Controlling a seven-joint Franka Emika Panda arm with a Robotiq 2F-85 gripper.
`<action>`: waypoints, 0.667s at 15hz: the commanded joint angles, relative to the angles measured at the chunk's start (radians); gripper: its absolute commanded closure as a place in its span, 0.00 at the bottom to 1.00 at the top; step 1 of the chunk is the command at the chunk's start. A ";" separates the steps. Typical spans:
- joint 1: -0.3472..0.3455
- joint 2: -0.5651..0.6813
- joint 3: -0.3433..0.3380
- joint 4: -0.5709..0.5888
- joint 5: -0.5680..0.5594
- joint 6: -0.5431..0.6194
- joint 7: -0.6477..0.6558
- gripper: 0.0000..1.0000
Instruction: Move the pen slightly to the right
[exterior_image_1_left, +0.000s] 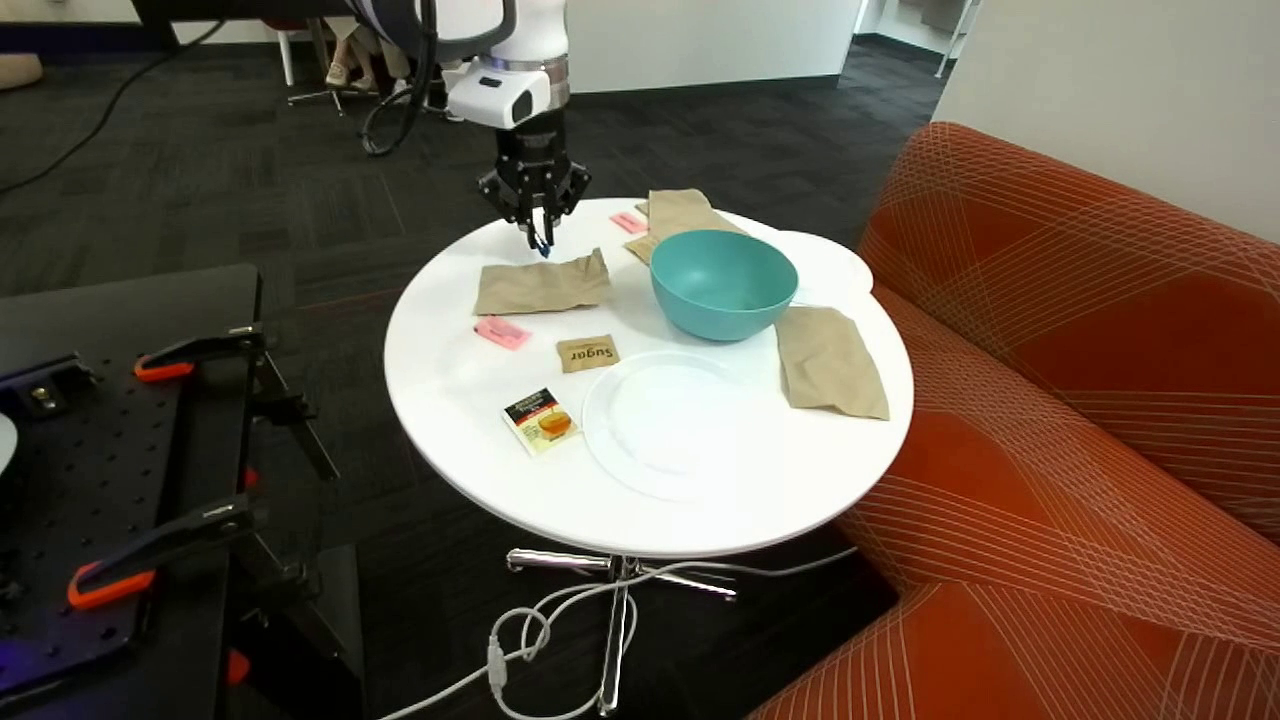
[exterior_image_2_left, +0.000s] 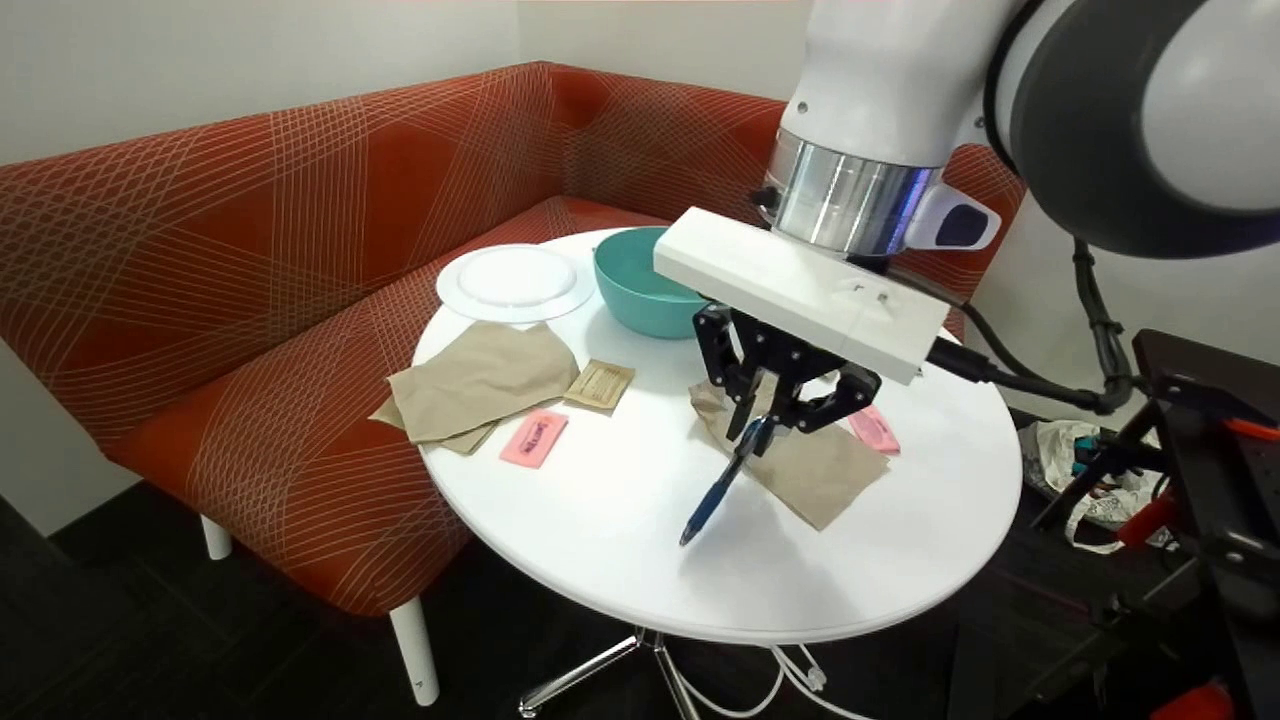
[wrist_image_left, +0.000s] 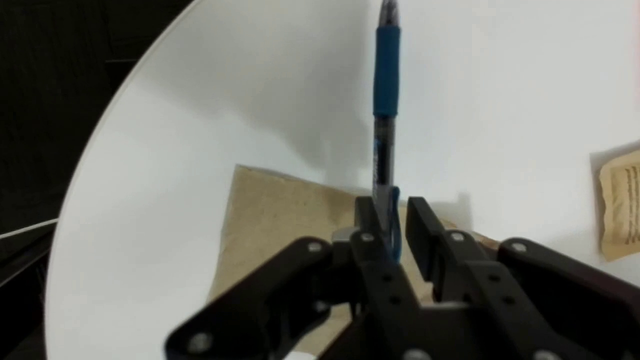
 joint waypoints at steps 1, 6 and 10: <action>0.065 -0.051 -0.071 -0.043 -0.088 0.009 0.111 0.45; 0.094 -0.067 -0.104 -0.046 -0.184 0.007 0.203 0.08; 0.089 -0.084 -0.099 -0.056 -0.220 0.010 0.232 0.00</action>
